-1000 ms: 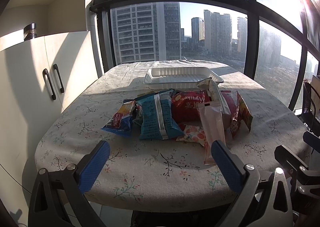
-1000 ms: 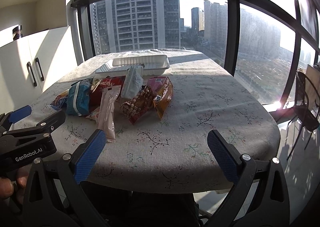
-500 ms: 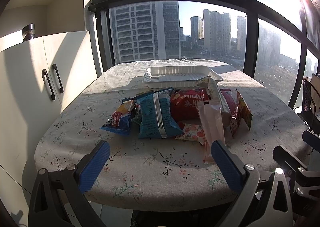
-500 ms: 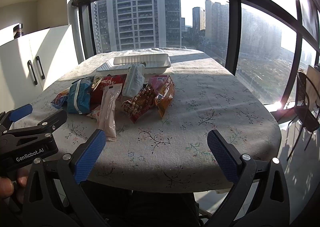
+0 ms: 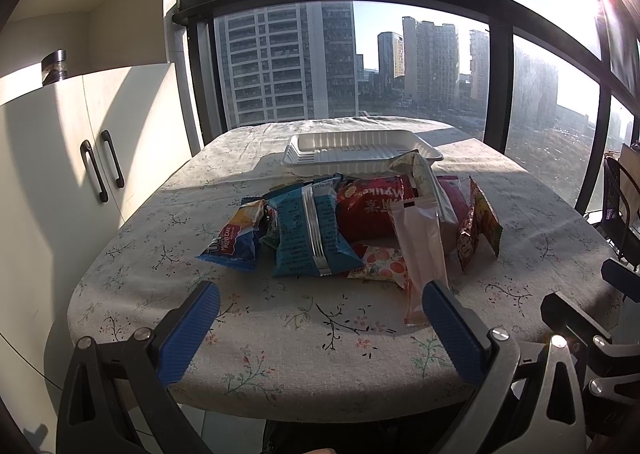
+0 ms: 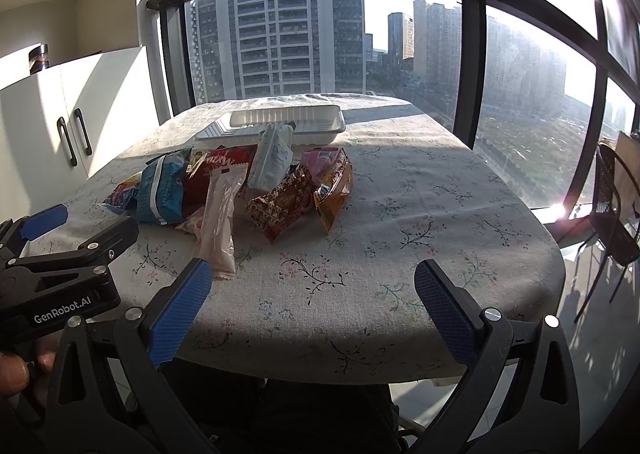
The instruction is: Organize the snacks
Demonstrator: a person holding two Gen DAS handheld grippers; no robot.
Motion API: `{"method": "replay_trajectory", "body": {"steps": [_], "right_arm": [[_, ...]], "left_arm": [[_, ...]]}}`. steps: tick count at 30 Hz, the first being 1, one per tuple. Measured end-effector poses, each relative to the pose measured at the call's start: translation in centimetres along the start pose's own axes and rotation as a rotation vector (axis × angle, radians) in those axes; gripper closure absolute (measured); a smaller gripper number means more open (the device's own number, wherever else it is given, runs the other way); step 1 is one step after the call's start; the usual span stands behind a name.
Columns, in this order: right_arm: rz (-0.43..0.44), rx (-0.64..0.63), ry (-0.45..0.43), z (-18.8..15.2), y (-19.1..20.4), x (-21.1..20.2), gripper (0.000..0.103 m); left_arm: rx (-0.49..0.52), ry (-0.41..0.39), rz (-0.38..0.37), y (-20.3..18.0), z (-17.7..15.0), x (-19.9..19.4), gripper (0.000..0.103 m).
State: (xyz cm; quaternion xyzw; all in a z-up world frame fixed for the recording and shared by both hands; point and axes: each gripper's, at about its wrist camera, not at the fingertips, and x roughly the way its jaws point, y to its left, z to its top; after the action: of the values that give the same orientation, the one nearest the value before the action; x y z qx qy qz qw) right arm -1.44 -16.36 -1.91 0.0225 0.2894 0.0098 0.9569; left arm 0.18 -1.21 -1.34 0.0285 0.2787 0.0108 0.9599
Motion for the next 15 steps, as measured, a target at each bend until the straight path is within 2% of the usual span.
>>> {"method": "replay_trajectory", "body": {"steps": [5,8,10,11,13,15], "right_arm": [[0.017,0.009,-0.008,0.1,-0.1,-0.2,0.000],[0.026,0.026,-0.021,0.3,-0.4,-0.5,0.000],[0.031,0.034,-0.033,0.4,-0.6,-0.7,0.000],[0.033,0.038,-0.043,0.4,-0.7,-0.8,0.000],[0.035,0.040,-0.070,0.6,-0.9,-1.1,0.000],[0.039,0.040,-0.110,0.8,-1.0,-1.5,0.000]], "left_arm": [[-0.019,0.010,-0.059,0.9,0.1,0.6,0.000],[0.020,-0.041,-0.059,1.4,0.1,0.8,0.000],[0.041,-0.062,-0.176,2.0,0.3,1.3,0.000],[0.031,-0.046,-0.203,2.3,0.3,1.7,0.000],[0.003,0.016,-0.167,3.1,0.4,2.6,0.000],[-0.075,0.099,-0.153,4.5,0.8,3.6,0.000]]}}
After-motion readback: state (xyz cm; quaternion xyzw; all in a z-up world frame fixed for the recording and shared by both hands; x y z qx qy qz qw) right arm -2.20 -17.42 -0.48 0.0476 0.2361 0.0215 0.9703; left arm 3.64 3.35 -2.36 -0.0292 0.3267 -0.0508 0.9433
